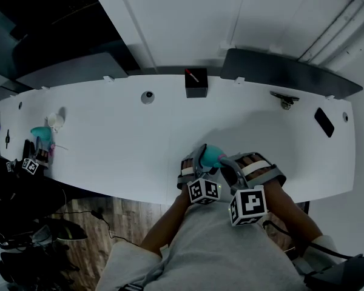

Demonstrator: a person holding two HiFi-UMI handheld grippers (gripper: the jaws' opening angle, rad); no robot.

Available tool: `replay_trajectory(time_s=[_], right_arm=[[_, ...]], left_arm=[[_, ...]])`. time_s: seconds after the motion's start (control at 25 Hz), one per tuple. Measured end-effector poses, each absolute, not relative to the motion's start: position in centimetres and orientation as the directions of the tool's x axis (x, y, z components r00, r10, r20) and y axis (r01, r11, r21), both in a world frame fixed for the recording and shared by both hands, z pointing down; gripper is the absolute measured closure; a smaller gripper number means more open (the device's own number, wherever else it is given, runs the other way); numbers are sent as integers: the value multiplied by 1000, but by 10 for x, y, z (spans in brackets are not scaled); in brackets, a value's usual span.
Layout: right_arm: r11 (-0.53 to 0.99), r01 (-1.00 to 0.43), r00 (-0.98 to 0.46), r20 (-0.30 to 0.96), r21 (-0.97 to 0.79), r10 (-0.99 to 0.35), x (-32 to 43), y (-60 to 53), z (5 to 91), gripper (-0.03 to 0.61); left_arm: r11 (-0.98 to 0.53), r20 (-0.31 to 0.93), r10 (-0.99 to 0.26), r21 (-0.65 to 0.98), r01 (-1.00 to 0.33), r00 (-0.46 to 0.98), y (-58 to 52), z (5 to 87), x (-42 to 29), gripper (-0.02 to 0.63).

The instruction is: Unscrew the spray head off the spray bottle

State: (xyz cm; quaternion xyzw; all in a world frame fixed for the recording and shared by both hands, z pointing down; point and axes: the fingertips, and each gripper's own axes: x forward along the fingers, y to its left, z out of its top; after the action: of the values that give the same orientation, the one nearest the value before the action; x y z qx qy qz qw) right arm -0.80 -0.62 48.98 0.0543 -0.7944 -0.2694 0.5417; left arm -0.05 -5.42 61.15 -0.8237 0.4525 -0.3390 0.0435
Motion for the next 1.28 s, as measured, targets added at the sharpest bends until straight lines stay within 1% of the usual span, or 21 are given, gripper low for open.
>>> replay_trajectory(time_s=[0.04, 0.16, 0.2, 0.28, 0.36, 0.4, 0.44, 0.48, 0.52, 0.6, 0.64, 0.72, 0.76, 0.84, 0.88, 0.96, 1.04, 1.08, 1.12, 1.16, 1.28], right_arm=[[847, 189, -419, 821, 497, -388, -9, -8, 488, 485], [864, 99, -462, 792, 494, -400, -10, -16, 476, 398], [879, 50, -488, 779, 475, -393, -10, -17, 469, 382], [915, -79, -565, 738, 397, -369, -10, -19, 452, 380], [943, -228, -653, 681, 241, -332, -10, -17, 434, 382], [946, -302, -699, 648, 116, -303, -9, -14, 425, 385], [929, -367, -748, 608, -44, -266, -8, -9, 419, 391], [883, -411, -798, 558, -227, -227, -7, -4, 414, 397], [808, -426, -844, 501, -408, -192, -6, 2, 412, 408], [607, -396, -907, 396, -689, -142, -2, 14, 420, 407], [498, -375, -924, 360, -782, -131, 2, 19, 429, 393], [269, -342, -938, 308, -901, -162, 12, 18, 447, 316], [146, -313, -937, 280, -938, -207, 17, 12, 453, 283], [-70, -221, -921, 231, -973, -313, 24, -3, 458, 268], [-141, -184, -908, 223, -973, -356, 25, -10, 459, 261], [-237, -164, -873, 253, -958, -417, 28, -20, 466, 253], [-301, -191, -839, 315, -934, -445, 34, -25, 478, 253], [-309, -225, -827, 349, -924, -441, 36, -26, 485, 257], [-294, -271, -821, 379, -917, -427, 38, -26, 490, 292], [-254, -322, -820, 403, -912, -407, 38, -26, 492, 377], [-34, -457, -831, 440, -889, -340, 31, -26, 487, 408]], left_arm=[[-585, 518, -774, -368, -723, 363, -54, 611, -1, 213], [-577, 515, -776, -347, -739, 365, -56, 609, -1, 213], [-573, 515, -777, -338, -747, 363, -56, 608, -2, 213], [-560, 515, -780, -321, -764, 356, -58, 608, -5, 212], [-544, 515, -786, -316, -777, 341, -60, 609, -10, 212], [-536, 515, -790, -315, -783, 334, -61, 609, -12, 212], [-529, 513, -793, -310, -790, 329, -62, 609, -14, 213], [-520, 510, -795, -298, -800, 327, -64, 608, -16, 212], [-511, 506, -798, -283, -811, 326, -65, 606, -17, 213], [-497, 493, -805, -259, -828, 330, -67, 602, -17, 213], [-493, 485, -809, -254, -832, 332, -68, 599, -17, 213], [-487, 466, -821, -268, -832, 330, -68, 594, -16, 213], [-483, 457, -828, -290, -827, 323, -68, 593, -16, 213], [-472, 438, -846, -356, -806, 302, -68, 591, -17, 213], [-468, 428, -855, -388, -794, 294, -68, 590, -17, 213], [-461, 406, -867, -439, -771, 288, -68, 583, -16, 213], [-459, 382, -877, -490, -741, 290, -66, 577, -13, 213], [-459, 374, -880, -515, -724, 292, -65, 576, -11, 213], [-462, 371, -881, -534, -708, 295, -64, 576, -9, 213], [-466, 373, -879, -543, -698, 297, -63, 577, -7, 213], [-477, 387, -873, -542, -692, 298, -63, 582, -6, 213]])
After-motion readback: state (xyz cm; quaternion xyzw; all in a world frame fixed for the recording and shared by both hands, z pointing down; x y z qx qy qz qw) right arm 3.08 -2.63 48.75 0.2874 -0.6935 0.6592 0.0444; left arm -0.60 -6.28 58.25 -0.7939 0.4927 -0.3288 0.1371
